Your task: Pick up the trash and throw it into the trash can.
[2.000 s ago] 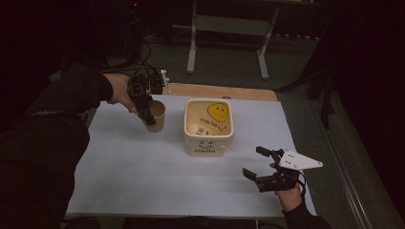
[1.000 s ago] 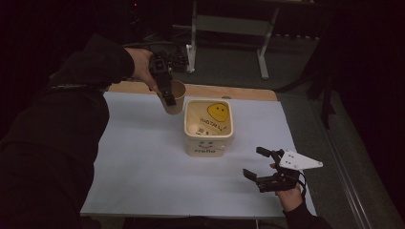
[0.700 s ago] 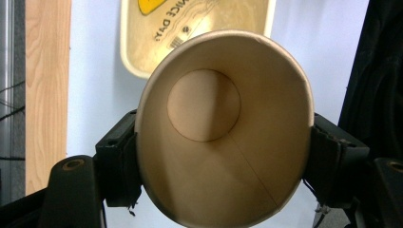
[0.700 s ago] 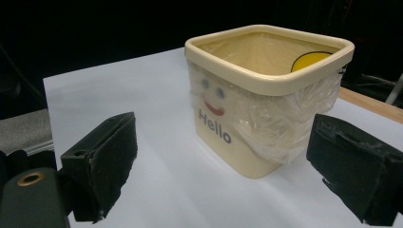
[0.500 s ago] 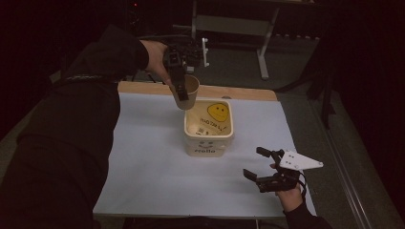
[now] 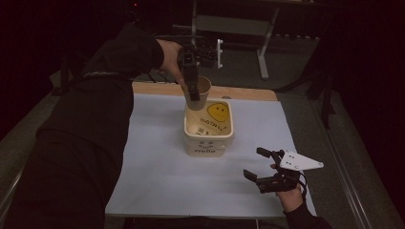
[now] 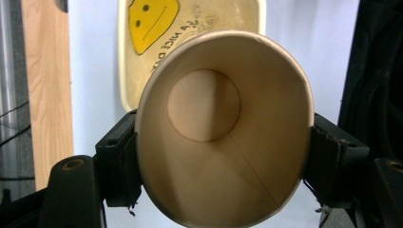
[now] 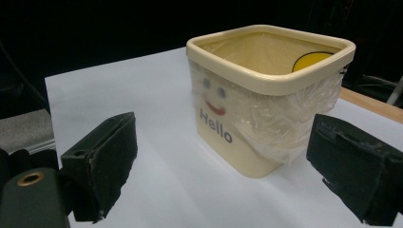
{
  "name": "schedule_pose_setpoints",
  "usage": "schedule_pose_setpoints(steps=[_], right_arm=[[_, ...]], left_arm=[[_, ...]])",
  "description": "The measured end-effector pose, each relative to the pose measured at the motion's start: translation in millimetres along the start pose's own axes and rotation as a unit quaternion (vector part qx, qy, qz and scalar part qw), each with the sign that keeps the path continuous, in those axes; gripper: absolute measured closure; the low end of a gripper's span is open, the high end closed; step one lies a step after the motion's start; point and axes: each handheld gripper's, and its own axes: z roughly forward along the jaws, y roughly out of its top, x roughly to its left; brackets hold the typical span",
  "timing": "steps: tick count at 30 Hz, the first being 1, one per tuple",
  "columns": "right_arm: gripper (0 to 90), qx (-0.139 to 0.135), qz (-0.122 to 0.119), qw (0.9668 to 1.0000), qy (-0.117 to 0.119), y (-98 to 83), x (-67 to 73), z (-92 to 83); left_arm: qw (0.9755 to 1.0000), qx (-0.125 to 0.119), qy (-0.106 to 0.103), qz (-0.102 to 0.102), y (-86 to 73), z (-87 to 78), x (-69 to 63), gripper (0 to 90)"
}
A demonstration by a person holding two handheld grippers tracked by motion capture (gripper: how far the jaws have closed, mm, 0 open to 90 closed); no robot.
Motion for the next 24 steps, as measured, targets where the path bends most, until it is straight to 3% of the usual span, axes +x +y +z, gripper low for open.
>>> schedule_pose_setpoints(steps=[8,24], right_arm=[[9.6,0.0,0.001,1.0,0.001,-0.4,-0.2,-0.2],[9.6,-0.001,0.002,1.0,0.002,-0.9,-0.9,-1.5]], left_arm=[[0.9998,-0.007,-0.004,0.019,13.1,2.8,4.1,26.8],[0.9995,-0.003,-0.01,0.03,31.6,14.0,14.7,26.6]])
